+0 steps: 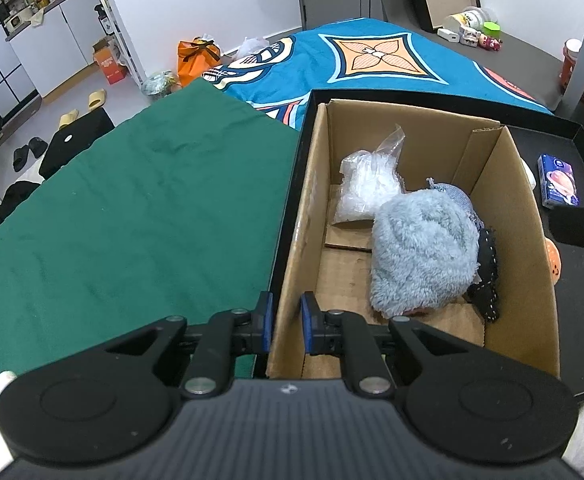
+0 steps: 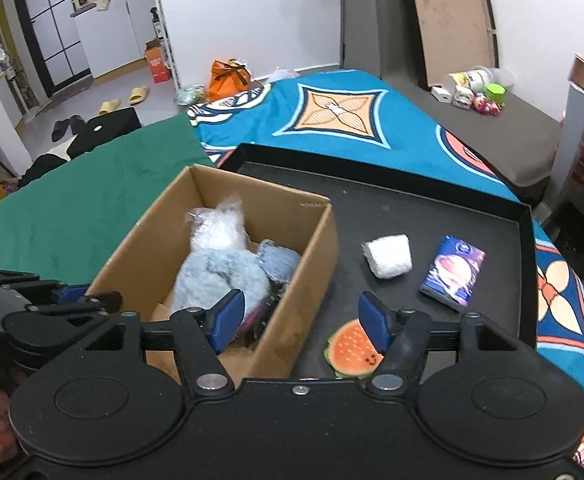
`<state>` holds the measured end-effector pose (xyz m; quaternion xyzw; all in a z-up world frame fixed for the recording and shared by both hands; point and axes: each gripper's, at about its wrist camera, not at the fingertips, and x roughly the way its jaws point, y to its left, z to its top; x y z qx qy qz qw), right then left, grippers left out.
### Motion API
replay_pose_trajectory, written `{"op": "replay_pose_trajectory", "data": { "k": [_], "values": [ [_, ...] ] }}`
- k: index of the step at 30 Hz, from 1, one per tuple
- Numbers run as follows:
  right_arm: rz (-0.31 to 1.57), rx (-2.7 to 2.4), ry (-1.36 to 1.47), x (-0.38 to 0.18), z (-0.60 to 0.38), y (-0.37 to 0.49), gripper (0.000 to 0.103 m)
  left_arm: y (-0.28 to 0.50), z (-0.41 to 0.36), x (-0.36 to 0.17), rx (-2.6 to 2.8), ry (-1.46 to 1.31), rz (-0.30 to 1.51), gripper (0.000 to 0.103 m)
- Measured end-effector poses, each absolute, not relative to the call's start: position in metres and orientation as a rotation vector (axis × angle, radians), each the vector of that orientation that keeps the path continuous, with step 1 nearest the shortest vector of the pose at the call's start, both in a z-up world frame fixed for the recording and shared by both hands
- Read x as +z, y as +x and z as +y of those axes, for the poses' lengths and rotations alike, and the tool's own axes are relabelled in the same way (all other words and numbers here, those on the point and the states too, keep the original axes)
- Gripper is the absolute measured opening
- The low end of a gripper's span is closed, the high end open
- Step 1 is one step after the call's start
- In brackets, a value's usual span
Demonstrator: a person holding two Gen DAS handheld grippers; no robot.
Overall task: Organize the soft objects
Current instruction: 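Lift the black heart plush over the box and release it inside, then move the right gripper down onto the orange burger plush and grasp it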
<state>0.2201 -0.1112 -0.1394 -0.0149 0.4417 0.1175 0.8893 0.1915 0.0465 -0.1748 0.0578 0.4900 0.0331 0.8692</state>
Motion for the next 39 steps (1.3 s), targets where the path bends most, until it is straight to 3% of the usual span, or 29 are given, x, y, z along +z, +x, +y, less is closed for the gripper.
{"op": "replay_pose_trajectory", "data": {
  "k": [11,18,25,39],
  "values": [
    [0.945,0.242,-0.005,-0.150,-0.135,0.215,0.063,0.190,0.037,-0.173,0.094,0.185,1.021,0.020],
    [0.978,0.261,0.000,-0.171,-0.154,0.215,0.065,0.186,0.027,-0.170,0.113,0.256,0.996,0.053],
    [0.961,0.288,0.015,-0.192,-0.171,0.215,0.067,0.186,0.020,-0.170,0.131,0.301,0.993,0.065],
    [0.932,0.345,0.115,-0.225,-0.185,0.226,0.068,0.191,0.003,-0.173,0.173,0.399,0.991,0.068]
  ]
}}
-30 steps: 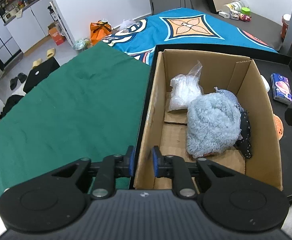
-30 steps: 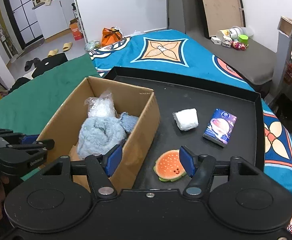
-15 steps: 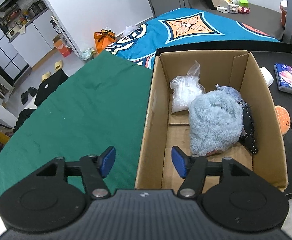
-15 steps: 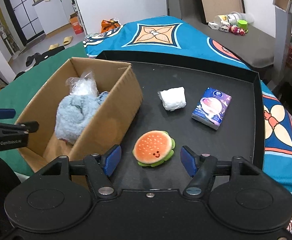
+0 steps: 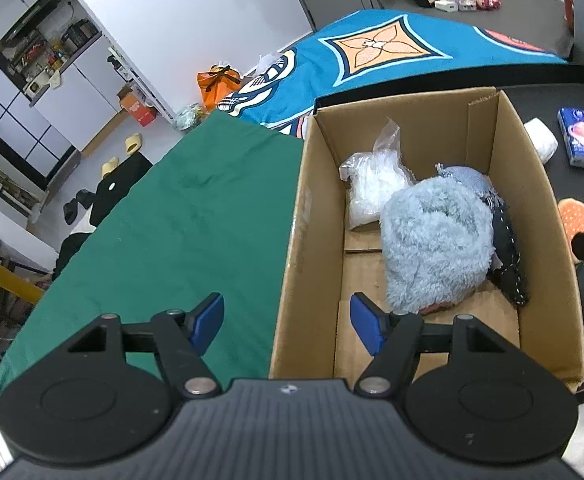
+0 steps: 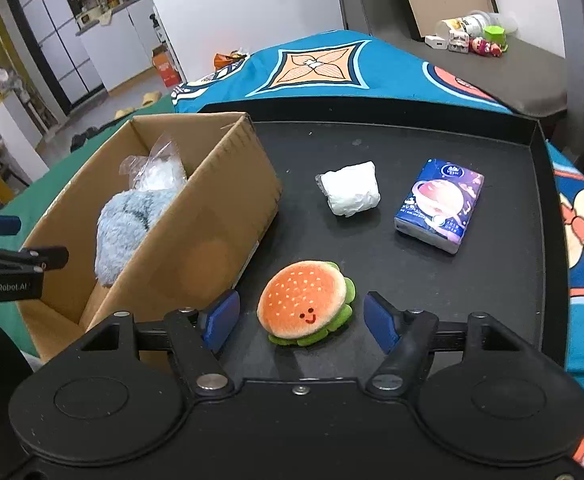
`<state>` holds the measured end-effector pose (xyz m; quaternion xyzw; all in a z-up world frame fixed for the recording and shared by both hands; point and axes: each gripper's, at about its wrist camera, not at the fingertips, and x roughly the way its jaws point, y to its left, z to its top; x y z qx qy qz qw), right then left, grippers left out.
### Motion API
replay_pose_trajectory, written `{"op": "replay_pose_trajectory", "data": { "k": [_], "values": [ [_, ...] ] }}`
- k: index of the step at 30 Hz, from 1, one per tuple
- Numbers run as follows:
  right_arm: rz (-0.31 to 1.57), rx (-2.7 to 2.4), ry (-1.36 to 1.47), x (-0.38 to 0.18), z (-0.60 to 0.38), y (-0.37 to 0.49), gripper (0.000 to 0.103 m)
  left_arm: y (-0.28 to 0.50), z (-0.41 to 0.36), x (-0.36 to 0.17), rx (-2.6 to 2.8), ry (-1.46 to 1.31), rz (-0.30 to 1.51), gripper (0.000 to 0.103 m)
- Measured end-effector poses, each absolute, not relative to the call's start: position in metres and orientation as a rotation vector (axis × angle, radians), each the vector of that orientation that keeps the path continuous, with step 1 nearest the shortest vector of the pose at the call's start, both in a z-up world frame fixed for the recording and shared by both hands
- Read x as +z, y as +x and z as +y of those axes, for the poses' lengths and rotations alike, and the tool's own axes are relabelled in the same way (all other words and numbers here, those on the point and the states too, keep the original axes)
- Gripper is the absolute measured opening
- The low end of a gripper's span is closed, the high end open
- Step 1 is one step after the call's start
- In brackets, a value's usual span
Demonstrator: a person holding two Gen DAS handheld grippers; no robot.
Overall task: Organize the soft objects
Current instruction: 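Move the right gripper down onto the orange burger plush and grasp it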
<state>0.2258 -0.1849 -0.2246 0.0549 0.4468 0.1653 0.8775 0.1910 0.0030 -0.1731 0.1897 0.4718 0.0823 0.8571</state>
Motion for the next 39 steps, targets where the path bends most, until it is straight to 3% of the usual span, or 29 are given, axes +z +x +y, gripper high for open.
{"op": "replay_pose_trajectory", "data": {
  "k": [15,18,19,23,39],
  "values": [
    [0.911,0.371,0.190,-0.243,-0.194,0.238,0.068,0.202,-0.017,-0.183,0.214,0.506,1.031,0.069],
    [0.928,0.371,0.184,-0.247,-0.193,0.240,0.056,0.202,-0.020,-0.183,0.218,0.526,1.033,0.069],
    [0.941,0.369,0.171,-0.249,-0.192,0.239,0.046,0.202,-0.021,-0.183,0.219,0.531,1.033,0.069],
    [0.952,0.359,0.144,-0.252,-0.194,0.236,0.037,0.202,-0.024,-0.183,0.224,0.543,1.031,0.069],
    [0.968,0.281,0.096,-0.237,-0.202,0.228,0.031,0.197,-0.024,-0.178,0.218,0.530,1.006,0.069]
  ]
}}
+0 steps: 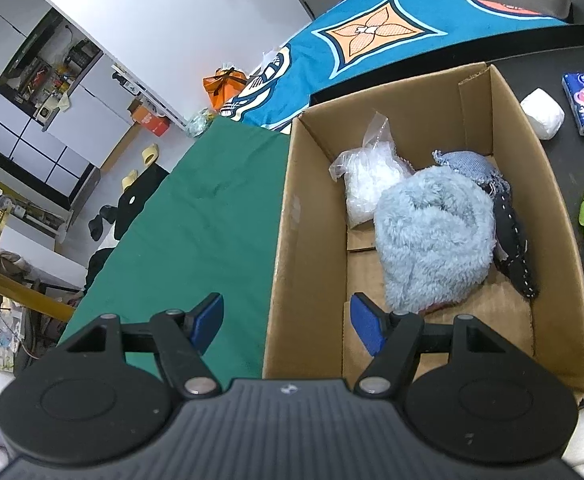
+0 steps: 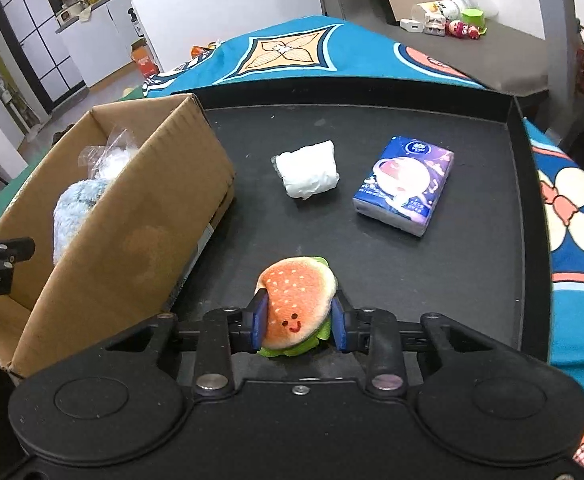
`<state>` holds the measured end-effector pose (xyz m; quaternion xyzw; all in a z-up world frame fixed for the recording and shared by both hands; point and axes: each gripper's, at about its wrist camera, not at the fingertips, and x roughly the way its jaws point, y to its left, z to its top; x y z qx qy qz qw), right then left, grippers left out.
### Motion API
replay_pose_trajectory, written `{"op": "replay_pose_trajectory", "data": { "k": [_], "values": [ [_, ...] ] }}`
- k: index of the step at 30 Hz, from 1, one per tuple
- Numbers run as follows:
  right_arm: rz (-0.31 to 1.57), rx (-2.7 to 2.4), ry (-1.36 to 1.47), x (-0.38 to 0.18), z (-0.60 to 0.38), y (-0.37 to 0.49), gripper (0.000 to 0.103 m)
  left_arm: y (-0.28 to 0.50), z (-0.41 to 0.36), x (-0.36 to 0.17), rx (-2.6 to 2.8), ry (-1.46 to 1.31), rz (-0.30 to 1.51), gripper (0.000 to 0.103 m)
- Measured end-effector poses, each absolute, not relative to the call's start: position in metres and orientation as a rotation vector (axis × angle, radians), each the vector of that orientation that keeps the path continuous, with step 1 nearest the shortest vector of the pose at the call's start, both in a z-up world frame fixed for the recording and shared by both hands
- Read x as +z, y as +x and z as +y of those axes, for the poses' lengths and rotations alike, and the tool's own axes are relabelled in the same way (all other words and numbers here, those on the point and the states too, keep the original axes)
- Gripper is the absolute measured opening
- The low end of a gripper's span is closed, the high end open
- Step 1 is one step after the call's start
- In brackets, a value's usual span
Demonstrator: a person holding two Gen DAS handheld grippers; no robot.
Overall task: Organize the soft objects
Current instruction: 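Carry the burger plush over the box and release it inside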
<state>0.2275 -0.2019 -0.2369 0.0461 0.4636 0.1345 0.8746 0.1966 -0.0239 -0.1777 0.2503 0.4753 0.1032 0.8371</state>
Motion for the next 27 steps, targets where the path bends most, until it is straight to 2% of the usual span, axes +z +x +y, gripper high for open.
{"op": "replay_pose_trajectory", "data": {
  "k": [27],
  "values": [
    [0.919,0.235,-0.030,-0.191,-0.177,0.221,0.032,0.188,0.002,-0.166,0.175,0.377,0.966,0.069]
  ]
}}
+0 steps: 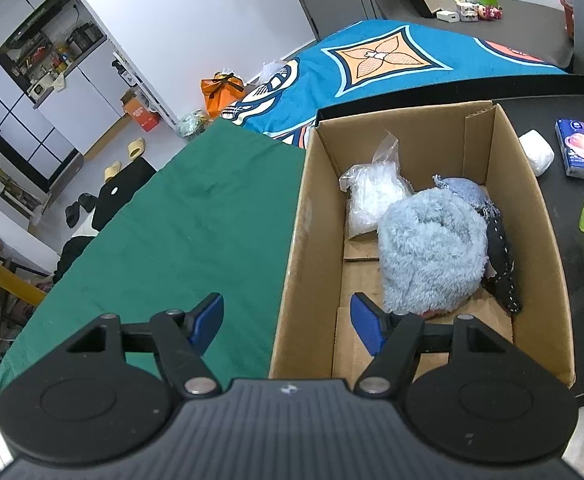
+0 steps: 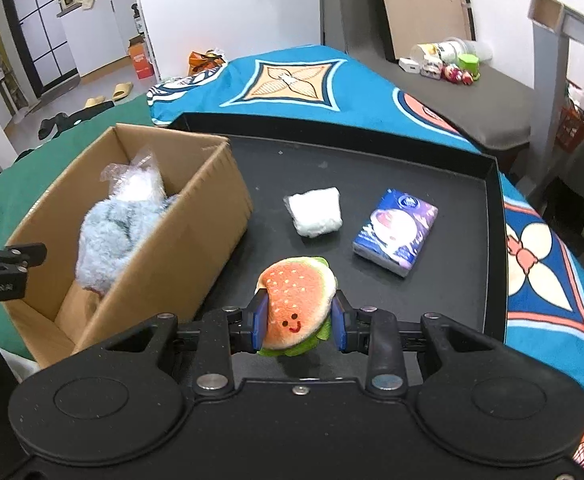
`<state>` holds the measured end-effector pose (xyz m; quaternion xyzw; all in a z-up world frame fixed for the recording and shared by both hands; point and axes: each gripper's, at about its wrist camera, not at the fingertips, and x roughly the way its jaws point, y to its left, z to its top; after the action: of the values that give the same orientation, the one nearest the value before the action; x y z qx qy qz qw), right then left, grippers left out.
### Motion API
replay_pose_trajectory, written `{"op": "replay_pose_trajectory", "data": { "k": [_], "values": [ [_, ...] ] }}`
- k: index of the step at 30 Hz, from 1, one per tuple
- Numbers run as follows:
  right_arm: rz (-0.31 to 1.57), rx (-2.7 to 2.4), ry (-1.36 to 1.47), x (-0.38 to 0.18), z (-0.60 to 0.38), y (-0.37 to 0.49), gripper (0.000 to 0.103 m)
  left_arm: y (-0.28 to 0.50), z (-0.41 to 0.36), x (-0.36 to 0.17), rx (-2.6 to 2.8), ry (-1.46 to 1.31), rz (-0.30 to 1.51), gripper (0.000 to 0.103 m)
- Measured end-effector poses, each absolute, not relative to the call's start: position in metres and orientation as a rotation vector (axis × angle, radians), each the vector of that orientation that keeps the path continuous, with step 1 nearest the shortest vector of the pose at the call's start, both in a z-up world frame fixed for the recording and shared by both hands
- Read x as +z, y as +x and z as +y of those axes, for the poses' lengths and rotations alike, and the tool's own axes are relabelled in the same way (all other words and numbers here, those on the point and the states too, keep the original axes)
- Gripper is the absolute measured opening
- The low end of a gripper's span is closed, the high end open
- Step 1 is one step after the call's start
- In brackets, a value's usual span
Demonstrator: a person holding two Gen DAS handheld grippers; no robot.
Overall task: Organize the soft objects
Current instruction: 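Carry the burger plush over the box and release it inside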
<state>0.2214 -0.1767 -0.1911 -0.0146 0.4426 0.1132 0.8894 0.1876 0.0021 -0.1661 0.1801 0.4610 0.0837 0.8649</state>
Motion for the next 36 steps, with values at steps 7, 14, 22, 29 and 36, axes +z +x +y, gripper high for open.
{"op": "replay_pose_trajectory", "data": {
  "k": [7,14,22,29,36],
  "values": [
    [0.887,0.257,-0.078,-0.169,-0.158,0.223,0.032,0.187,0.010,-0.165,0.160,0.327,0.969,0.069],
    [0.846,0.272,-0.147,-0.147,-0.139,0.228,0.032,0.187,0.018,-0.165,0.143,0.280,0.969,0.069],
    [0.812,0.325,-0.207,-0.130,-0.111,0.238,0.032,0.187,0.028,-0.166,0.109,0.224,0.967,0.068],
    [0.811,0.390,-0.222,-0.118,-0.086,0.250,0.033,0.188,0.038,-0.168,0.072,0.168,0.968,0.060],
    [0.826,0.452,-0.210,-0.113,-0.060,0.258,0.033,0.192,0.045,-0.174,0.057,0.124,0.993,0.037]
  ]
}}
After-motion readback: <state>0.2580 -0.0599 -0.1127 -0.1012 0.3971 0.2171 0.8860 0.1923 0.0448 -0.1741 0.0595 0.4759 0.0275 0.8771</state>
